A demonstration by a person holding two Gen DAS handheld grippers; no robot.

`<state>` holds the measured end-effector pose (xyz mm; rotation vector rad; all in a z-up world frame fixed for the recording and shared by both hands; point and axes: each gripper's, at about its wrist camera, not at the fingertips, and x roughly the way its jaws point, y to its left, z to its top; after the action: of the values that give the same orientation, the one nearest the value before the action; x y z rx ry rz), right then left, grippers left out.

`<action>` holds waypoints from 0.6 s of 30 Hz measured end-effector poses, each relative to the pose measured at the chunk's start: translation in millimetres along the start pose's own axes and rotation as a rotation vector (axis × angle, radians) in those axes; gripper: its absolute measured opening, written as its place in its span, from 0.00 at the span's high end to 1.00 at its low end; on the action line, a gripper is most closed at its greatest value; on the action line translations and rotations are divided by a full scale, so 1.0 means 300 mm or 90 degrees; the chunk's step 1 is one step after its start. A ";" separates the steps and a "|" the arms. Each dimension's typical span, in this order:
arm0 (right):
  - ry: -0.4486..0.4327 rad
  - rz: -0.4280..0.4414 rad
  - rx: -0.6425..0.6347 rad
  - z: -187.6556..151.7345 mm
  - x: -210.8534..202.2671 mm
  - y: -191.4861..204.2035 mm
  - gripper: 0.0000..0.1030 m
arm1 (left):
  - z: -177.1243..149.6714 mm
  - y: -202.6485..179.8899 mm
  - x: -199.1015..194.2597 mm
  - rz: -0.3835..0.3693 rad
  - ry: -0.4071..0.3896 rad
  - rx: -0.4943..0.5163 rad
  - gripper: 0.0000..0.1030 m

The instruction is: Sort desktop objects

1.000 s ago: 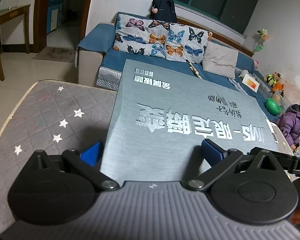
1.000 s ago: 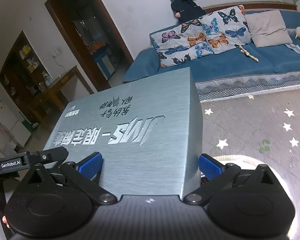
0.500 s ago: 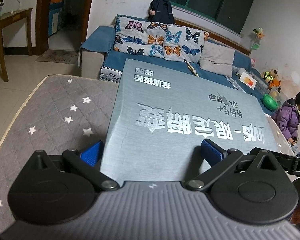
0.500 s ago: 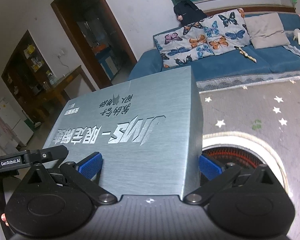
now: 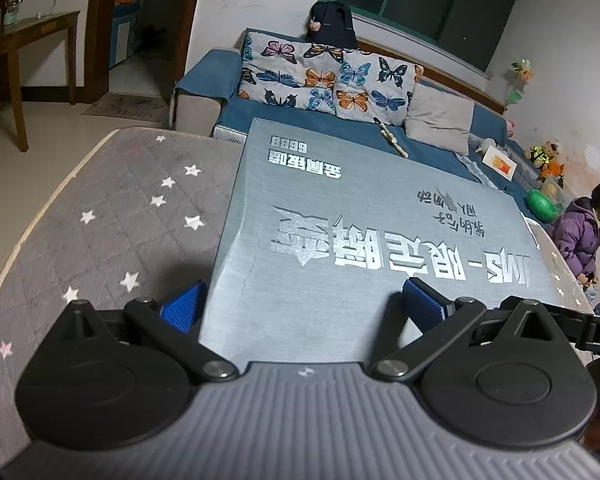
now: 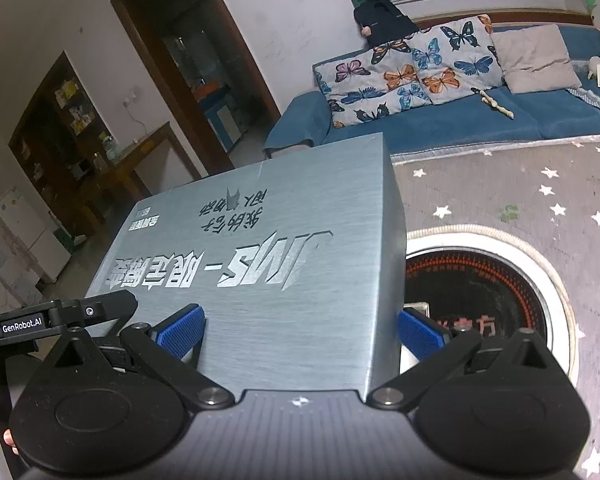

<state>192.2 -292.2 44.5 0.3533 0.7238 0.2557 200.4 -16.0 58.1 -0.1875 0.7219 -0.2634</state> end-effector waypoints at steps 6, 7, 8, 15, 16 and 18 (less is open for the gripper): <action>0.005 0.001 -0.002 -0.052 -0.021 0.009 0.00 | -0.053 0.002 -0.035 0.007 0.003 -0.006 0.00; 0.007 0.001 -0.001 -0.060 -0.022 0.009 0.00 | -0.060 0.001 -0.040 0.009 0.003 -0.005 0.00; 0.008 0.002 0.000 -0.068 -0.024 0.009 0.00 | -0.068 -0.001 -0.044 0.011 0.003 -0.004 0.00; 0.010 0.003 -0.001 -0.118 -0.035 0.013 0.00 | -0.111 0.001 -0.063 0.013 0.008 -0.009 0.00; 0.010 0.002 -0.002 -0.127 -0.038 0.014 0.00 | -0.116 0.002 -0.065 0.013 0.009 -0.010 0.00; 0.010 0.001 -0.004 -0.143 -0.044 0.015 0.00 | -0.127 0.003 -0.068 0.014 0.012 -0.013 0.00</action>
<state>152.7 -283.1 24.4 0.3459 0.7384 0.2634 160.4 -12.2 42.7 -0.1973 0.7452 -0.2375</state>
